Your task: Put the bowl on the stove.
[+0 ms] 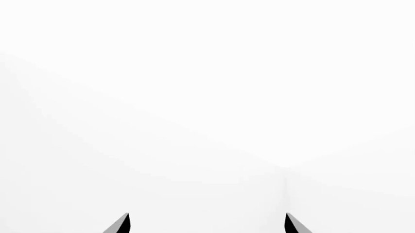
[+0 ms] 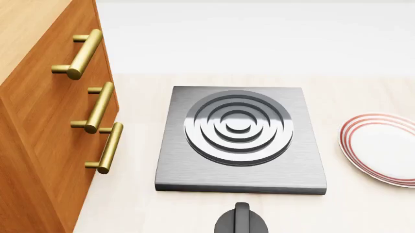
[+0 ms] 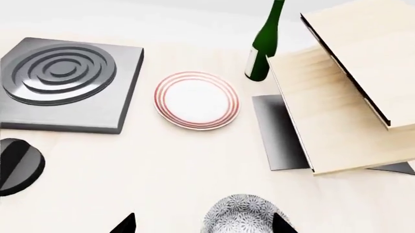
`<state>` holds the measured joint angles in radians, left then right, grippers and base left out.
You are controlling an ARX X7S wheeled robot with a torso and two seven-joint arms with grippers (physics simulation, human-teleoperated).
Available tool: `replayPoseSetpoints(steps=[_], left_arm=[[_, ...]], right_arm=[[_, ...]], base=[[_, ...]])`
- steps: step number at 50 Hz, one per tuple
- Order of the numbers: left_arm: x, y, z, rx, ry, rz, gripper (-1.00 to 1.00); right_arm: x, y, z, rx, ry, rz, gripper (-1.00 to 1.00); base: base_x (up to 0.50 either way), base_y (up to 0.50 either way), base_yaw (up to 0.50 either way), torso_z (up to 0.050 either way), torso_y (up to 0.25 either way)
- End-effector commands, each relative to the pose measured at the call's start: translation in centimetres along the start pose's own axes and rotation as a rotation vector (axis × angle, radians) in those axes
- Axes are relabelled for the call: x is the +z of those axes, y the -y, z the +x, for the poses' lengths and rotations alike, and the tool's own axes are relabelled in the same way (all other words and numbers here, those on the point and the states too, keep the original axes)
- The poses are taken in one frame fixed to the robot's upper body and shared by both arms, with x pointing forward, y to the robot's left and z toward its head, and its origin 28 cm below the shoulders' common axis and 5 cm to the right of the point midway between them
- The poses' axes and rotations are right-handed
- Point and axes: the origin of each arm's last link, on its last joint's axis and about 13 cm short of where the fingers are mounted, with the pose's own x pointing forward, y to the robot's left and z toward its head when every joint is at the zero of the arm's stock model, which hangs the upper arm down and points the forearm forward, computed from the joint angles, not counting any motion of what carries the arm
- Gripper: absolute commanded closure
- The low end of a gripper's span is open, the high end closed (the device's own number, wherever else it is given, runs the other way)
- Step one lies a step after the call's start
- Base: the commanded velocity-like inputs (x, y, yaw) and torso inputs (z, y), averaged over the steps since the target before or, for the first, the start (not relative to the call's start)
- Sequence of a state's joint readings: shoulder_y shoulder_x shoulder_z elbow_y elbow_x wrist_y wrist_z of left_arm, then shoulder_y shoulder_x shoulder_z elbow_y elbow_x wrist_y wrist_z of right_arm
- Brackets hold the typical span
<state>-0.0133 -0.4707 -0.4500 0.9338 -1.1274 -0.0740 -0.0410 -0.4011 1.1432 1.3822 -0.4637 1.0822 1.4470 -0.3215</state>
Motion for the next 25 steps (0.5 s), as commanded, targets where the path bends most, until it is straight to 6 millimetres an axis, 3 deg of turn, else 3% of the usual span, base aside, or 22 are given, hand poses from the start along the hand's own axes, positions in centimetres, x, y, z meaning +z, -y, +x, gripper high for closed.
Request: replayPoseSetpoints(steps=[1,25], left_arm=[[0.1,-0.3,-0.1,0.005,0.015,0.028,-1.0],[0.0,-0.5,-0.2,0.005,0.017,0.036,-1.0]], right_arm=[[-2.0,-0.3,1.0,-0.003,-0.012,0.01,-1.0],[-4.4,-1.5,5.0,0.008,-0.053,0.007,-1.0]], base=[[0.0,0.0,0.0,0.0,0.0],[0.0,0.0,0.0,0.0,0.0]])
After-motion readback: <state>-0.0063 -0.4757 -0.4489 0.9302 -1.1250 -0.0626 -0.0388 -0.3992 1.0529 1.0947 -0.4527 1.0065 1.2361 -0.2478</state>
